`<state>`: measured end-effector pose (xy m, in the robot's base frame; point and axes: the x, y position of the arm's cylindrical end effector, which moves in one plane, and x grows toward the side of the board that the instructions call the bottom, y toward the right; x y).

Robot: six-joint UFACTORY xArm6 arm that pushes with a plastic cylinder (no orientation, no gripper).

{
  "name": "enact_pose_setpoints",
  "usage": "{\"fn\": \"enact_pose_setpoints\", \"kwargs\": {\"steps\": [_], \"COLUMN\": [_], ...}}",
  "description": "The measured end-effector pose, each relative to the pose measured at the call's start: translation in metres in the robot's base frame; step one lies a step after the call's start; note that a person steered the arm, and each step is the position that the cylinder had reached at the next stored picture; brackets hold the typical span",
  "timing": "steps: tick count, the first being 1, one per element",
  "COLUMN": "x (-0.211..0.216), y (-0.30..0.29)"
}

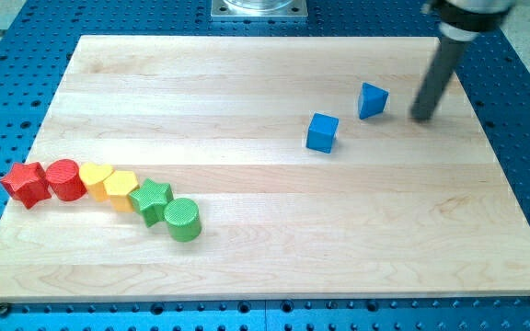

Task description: Slide the blue cube diagonally top right to the green circle

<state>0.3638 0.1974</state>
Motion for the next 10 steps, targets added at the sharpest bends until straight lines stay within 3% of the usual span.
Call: {"fn": "enact_pose_setpoints", "kwargs": {"steps": [1, 2, 3, 4, 5, 6, 7, 9, 10], "x": [0.019, 0.065, 0.052, 0.007, -0.048, -0.021, 0.055, 0.139, 0.107], "y": [-0.068, -0.102, -0.059, 0.002, -0.015, -0.088, -0.125, -0.178, -0.181]}}
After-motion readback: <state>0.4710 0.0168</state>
